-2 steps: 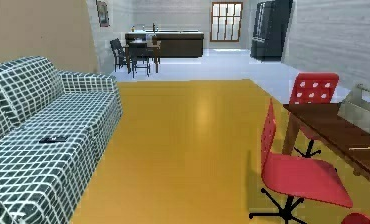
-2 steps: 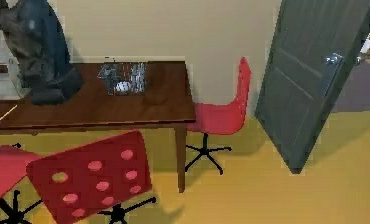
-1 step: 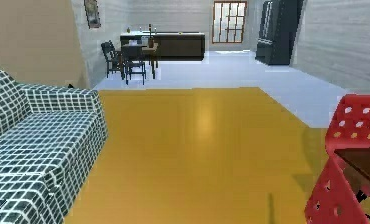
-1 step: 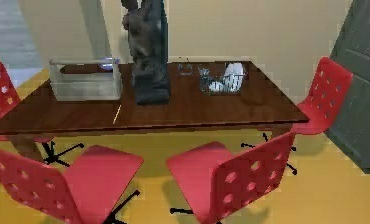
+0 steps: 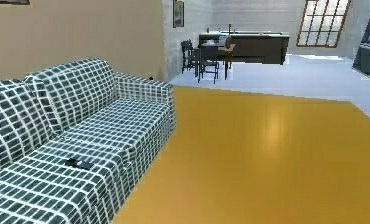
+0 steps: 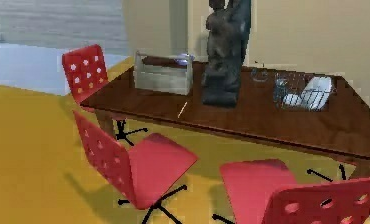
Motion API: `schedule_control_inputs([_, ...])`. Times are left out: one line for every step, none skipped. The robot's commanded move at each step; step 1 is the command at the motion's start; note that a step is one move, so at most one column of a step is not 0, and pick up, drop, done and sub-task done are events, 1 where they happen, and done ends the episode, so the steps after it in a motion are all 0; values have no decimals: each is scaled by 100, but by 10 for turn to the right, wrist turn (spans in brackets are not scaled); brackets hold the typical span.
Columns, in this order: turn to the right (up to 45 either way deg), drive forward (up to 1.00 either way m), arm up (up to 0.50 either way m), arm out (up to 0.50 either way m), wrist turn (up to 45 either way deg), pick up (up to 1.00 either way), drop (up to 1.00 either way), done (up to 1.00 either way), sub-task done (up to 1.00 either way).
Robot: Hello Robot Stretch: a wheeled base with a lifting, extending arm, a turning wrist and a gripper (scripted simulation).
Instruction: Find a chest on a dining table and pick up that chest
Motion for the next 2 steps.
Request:
schedule_control_inputs([420, 0, 0, 0, 0, 0, 0, 0, 0])
schedule_control_inputs([0, 65, 0, 0, 0, 0, 0, 0, 0])
